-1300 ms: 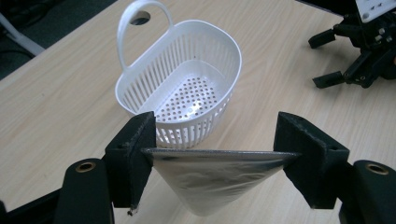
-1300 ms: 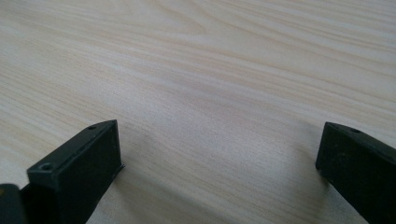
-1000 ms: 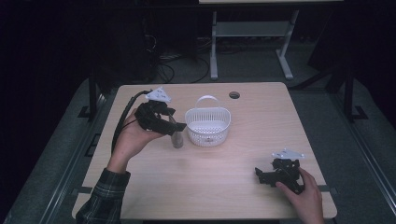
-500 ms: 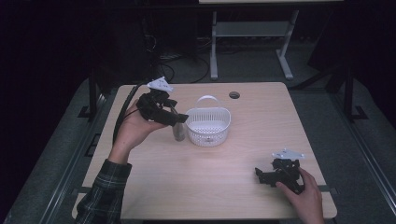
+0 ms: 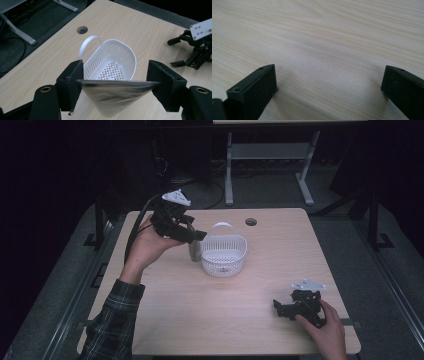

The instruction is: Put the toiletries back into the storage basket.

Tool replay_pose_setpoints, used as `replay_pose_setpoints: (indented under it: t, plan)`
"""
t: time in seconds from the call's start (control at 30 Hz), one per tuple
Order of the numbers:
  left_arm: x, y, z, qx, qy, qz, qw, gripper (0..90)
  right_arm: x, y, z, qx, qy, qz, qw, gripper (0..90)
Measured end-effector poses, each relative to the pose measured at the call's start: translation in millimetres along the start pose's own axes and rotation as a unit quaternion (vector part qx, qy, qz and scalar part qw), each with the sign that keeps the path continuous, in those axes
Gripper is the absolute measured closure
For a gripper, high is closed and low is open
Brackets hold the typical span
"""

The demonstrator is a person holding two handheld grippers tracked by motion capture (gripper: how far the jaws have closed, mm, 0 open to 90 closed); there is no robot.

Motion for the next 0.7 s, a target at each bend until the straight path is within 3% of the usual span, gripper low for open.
replay_pose_setpoints:
  t: [0.4,0.7]
  plan:
    - [-15.8,3.8,13.5,0.003,-0.002,0.0,1.0,29.7,0.0,0.0,0.0,0.0,0.0,0.0,1.0,0.0]
    - [-19.2,-1.6,28.8,0.007,-0.008,-0.002,0.9999,29.7,0.0,-0.1,0.0,0.0,0.0,0.0,1.0,0.0]
Point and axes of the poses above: each handheld gripper's, and its own axes: z roughly forward along the jaws, x roughly out of its underside, y roughly to its left, the point moved 6 cm from there along z, roughly forward along the jaws, and after that the axes turned 13 degrees about -x, right-handed, at the moved point
